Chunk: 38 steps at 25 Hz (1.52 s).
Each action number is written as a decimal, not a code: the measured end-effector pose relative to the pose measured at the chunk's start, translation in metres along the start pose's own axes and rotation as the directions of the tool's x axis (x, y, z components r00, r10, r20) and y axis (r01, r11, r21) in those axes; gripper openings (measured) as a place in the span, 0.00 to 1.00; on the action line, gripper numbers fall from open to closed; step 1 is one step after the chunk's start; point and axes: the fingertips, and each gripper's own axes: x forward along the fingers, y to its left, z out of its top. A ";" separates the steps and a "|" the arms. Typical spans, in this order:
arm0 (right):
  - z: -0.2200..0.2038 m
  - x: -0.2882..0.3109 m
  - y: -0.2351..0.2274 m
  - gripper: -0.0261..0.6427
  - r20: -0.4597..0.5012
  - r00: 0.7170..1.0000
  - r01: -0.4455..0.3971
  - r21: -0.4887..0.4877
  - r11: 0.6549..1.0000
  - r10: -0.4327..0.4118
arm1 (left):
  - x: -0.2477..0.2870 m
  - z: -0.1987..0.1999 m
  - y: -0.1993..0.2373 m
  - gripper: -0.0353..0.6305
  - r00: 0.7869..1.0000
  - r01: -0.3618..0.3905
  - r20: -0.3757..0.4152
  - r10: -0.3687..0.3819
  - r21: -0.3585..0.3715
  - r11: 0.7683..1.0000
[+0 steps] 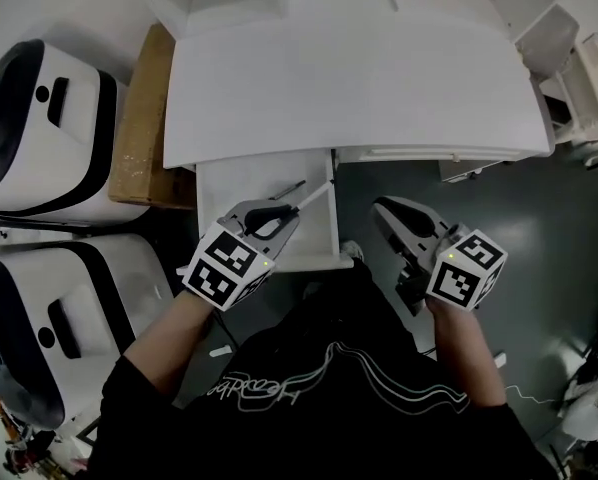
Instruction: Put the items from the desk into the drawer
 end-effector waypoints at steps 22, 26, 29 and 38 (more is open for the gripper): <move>-0.014 0.018 -0.085 0.12 -0.164 0.985 0.061 0.091 0.994 -0.046 | 0.167 -0.174 0.088 0.16 0.878 0.078 -0.478 -0.015 0.114 0.990; -0.017 0.020 -0.084 0.12 -0.171 0.985 0.056 0.102 0.993 -0.038 | 0.171 -0.188 0.085 0.27 0.852 0.109 -0.522 -0.034 0.112 0.988; -0.016 0.018 -0.080 0.12 -0.156 0.987 0.055 0.106 0.993 -0.038 | 0.167 -0.185 0.084 0.35 0.860 0.106 -0.508 -0.049 0.085 0.991; -0.009 0.001 -0.012 0.12 -0.073 0.997 -0.031 0.011 0.999 0.031 | 0.080 -0.100 0.062 0.42 0.971 0.026 -0.238 -0.002 0.098 0.995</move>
